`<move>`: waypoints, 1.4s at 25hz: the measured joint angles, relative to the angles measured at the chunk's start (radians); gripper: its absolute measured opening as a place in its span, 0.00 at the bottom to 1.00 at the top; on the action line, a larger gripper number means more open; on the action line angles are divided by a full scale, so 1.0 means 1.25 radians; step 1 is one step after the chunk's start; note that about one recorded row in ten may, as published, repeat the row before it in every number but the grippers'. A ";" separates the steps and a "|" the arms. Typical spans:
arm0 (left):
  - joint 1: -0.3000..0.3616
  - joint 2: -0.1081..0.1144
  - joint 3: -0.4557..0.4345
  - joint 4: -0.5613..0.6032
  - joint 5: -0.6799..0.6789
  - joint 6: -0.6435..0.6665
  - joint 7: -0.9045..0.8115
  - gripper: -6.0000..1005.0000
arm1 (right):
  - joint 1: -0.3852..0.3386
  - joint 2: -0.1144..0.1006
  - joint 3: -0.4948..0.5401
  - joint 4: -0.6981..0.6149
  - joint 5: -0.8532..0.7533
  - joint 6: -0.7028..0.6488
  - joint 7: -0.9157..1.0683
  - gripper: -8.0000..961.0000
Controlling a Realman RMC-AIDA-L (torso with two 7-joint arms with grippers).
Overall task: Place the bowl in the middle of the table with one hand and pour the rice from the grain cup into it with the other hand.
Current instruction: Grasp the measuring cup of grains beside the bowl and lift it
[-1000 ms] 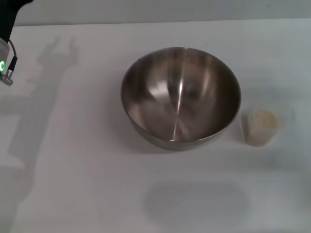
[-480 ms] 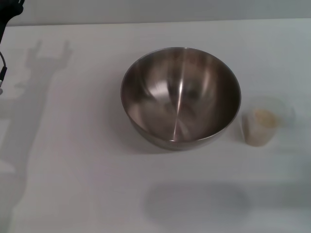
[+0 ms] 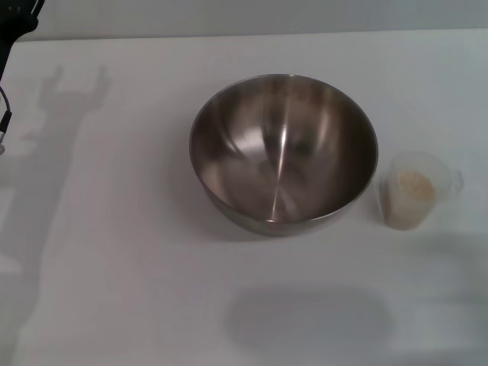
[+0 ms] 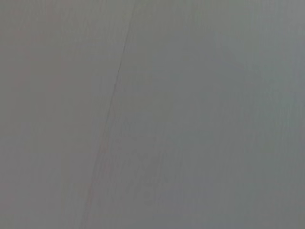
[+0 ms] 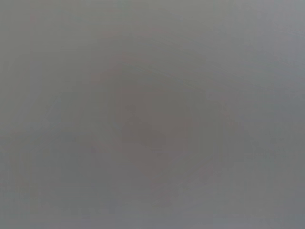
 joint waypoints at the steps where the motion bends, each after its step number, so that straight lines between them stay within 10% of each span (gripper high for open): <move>1: 0.000 0.000 -0.001 0.003 0.000 0.000 0.000 0.81 | -0.008 0.000 -0.021 0.000 0.000 -0.004 -0.014 0.67; 35: -0.018 -0.003 -0.019 0.027 0.000 0.010 0.000 0.81 | -0.044 0.001 -0.092 0.019 0.002 0.012 -0.034 0.67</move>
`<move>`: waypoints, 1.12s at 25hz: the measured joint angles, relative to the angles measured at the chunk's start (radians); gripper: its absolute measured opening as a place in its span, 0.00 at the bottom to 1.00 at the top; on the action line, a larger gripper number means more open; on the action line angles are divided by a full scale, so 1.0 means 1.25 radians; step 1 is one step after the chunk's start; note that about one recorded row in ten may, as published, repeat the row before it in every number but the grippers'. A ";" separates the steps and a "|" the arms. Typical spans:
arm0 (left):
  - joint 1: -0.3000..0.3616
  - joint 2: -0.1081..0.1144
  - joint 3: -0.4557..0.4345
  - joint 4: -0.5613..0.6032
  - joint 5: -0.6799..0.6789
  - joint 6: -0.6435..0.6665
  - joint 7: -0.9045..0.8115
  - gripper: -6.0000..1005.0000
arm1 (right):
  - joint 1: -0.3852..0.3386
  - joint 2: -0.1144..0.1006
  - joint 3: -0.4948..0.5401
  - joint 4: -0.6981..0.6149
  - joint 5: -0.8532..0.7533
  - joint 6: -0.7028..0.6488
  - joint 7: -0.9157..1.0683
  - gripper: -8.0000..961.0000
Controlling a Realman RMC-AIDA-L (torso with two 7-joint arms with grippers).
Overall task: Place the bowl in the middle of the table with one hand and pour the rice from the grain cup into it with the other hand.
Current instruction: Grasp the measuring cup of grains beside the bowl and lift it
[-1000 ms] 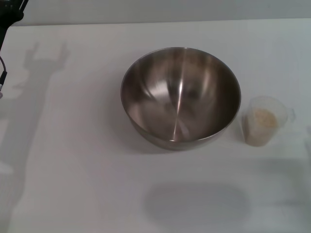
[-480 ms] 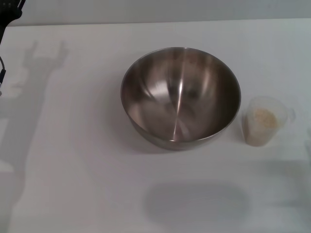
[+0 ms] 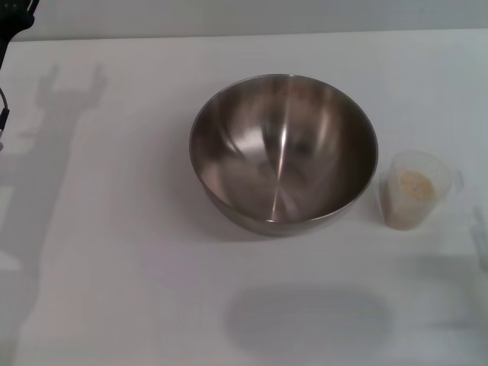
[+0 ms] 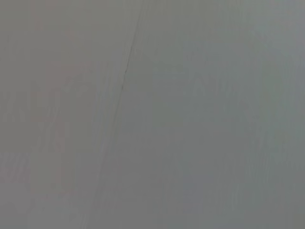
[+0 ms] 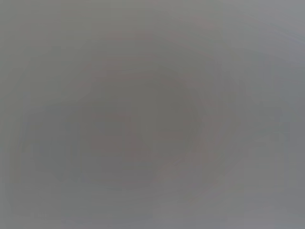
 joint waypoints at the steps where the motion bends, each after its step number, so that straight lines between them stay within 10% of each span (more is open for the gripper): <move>1: -0.001 0.000 0.000 0.002 0.000 0.003 0.000 0.81 | 0.000 0.000 -0.008 0.000 0.002 0.013 0.000 0.67; 28: -0.024 0.000 0.000 0.022 0.000 0.011 0.000 0.81 | 0.033 -0.004 -0.022 0.002 0.000 0.140 -0.004 0.67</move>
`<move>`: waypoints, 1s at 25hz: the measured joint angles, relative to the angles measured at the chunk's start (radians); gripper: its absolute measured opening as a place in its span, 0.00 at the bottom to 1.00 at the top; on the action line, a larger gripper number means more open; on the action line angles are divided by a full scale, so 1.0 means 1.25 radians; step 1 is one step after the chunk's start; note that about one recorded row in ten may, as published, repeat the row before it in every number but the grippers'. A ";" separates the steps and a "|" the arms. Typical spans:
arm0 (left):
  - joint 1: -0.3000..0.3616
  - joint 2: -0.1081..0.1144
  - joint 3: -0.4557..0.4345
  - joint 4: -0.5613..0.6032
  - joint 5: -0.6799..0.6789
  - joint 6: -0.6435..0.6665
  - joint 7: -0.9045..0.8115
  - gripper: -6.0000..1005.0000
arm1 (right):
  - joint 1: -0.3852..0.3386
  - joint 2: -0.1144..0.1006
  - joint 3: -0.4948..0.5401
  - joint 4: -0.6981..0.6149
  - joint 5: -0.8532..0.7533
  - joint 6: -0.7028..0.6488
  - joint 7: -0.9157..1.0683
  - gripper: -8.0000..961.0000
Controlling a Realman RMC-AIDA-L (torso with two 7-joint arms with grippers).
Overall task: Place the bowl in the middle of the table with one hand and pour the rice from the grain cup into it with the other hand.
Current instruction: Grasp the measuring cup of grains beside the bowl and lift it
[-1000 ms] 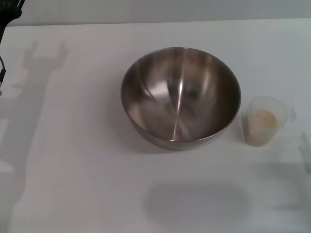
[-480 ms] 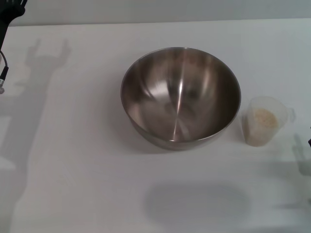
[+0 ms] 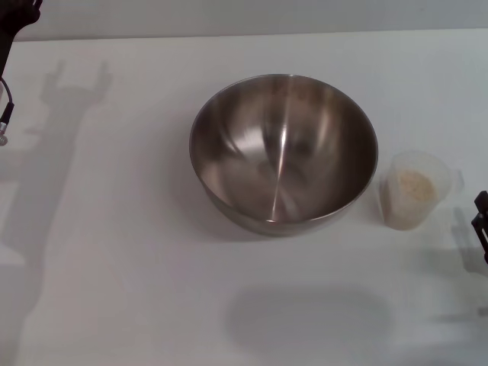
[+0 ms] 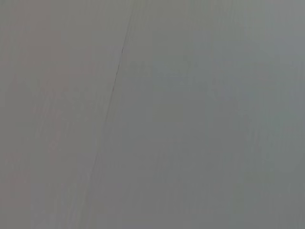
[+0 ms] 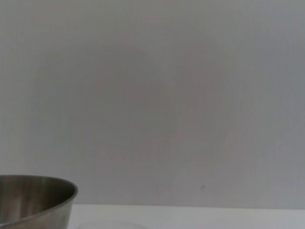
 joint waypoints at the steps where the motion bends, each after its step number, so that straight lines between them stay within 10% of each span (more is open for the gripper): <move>1: 0.000 0.000 0.000 0.000 0.000 0.001 0.000 0.81 | 0.001 0.000 0.000 0.000 0.000 0.005 0.000 0.67; 25: 0.008 -0.001 0.002 0.000 0.000 0.016 0.000 0.81 | 0.050 0.000 -0.014 -0.007 0.003 0.071 -0.002 0.67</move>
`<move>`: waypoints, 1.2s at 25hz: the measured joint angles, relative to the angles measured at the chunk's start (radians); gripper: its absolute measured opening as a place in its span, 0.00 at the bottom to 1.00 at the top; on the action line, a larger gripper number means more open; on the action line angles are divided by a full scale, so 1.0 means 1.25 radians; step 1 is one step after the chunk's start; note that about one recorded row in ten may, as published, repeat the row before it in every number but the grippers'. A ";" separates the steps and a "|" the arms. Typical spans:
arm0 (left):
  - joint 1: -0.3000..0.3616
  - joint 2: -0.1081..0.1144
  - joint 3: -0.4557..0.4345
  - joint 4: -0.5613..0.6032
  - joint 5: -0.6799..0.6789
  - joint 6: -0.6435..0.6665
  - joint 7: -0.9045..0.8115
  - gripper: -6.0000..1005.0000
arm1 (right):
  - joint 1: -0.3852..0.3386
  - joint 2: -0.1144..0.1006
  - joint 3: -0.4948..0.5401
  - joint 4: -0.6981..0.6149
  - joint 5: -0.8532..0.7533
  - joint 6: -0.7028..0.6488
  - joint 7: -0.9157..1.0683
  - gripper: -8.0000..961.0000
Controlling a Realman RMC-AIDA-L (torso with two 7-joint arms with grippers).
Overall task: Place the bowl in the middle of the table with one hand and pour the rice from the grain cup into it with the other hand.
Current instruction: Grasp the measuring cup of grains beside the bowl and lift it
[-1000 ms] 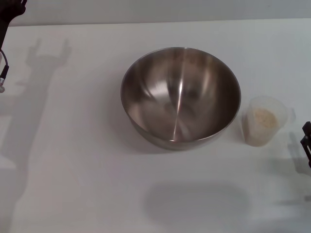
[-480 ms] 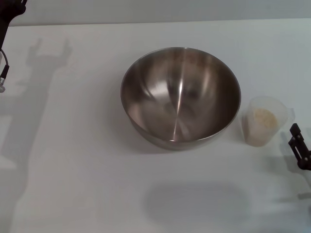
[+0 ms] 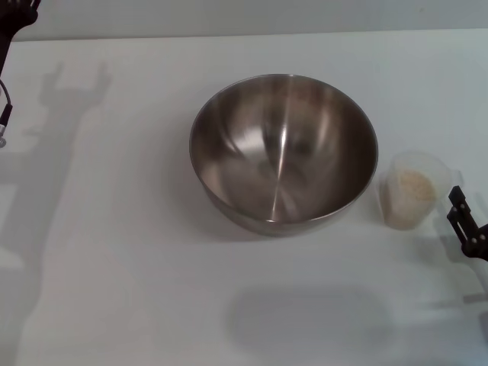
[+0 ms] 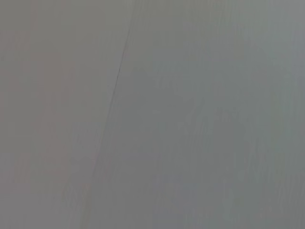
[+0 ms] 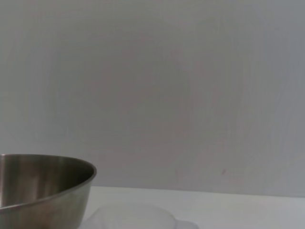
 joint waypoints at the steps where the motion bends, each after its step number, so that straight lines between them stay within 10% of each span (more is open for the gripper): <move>1: 0.000 0.000 0.000 0.000 0.000 0.001 0.000 0.81 | 0.003 0.000 0.002 -0.001 0.000 0.000 0.000 0.67; 30: 0.001 0.000 -0.004 0.001 0.000 0.005 -0.001 0.81 | 0.056 -0.001 0.016 -0.020 0.007 0.050 0.000 0.67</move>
